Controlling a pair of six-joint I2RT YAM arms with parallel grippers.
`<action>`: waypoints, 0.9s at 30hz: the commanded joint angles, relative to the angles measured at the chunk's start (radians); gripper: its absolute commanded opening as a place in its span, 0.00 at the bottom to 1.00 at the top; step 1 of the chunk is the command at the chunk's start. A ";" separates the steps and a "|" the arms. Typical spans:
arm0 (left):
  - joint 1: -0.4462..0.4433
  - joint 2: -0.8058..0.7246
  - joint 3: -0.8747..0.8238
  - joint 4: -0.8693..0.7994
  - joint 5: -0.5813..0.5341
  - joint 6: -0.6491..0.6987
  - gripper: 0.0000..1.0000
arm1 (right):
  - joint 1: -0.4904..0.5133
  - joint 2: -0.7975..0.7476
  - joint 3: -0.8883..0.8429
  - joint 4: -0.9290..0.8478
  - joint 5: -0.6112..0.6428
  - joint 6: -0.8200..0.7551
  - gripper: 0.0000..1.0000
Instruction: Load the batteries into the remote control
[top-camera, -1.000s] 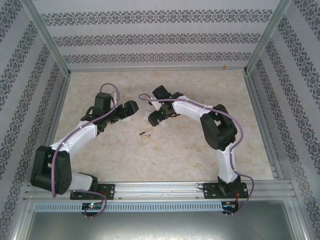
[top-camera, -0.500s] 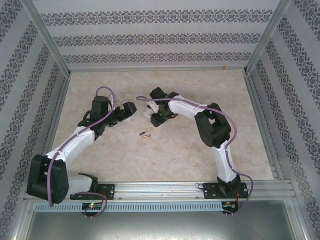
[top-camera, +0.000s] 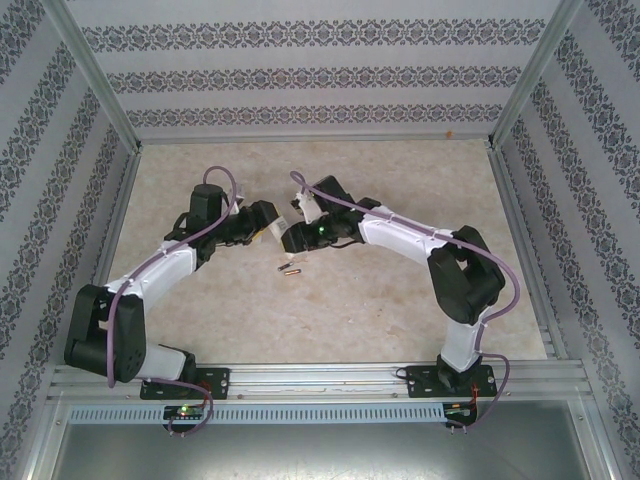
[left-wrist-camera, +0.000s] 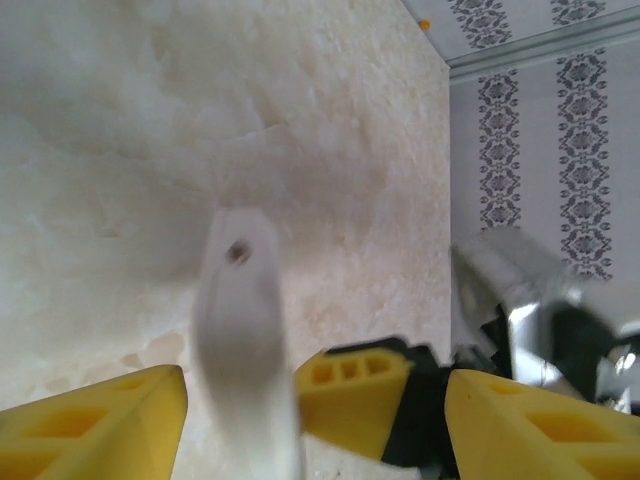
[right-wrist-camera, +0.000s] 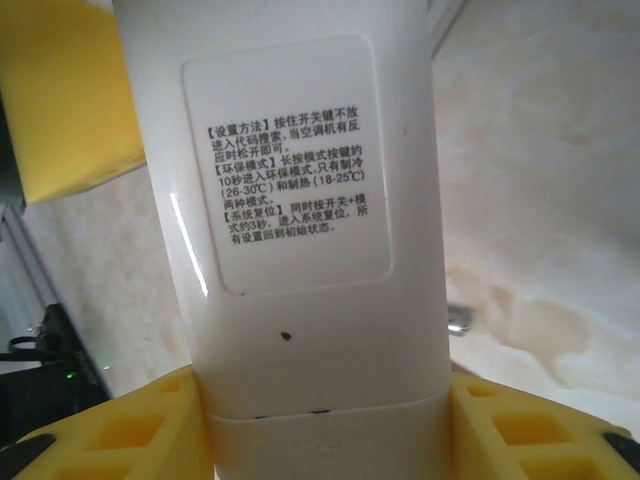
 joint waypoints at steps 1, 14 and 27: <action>0.008 0.020 0.034 -0.007 0.031 0.008 0.59 | 0.017 -0.007 -0.007 0.073 -0.059 0.073 0.46; -0.065 0.060 0.267 -0.519 -0.299 0.268 0.08 | 0.013 -0.141 -0.050 0.074 0.035 0.107 0.73; -0.398 0.911 1.435 -1.444 -1.334 0.304 0.00 | -0.122 -0.724 -0.523 0.014 0.424 0.205 0.84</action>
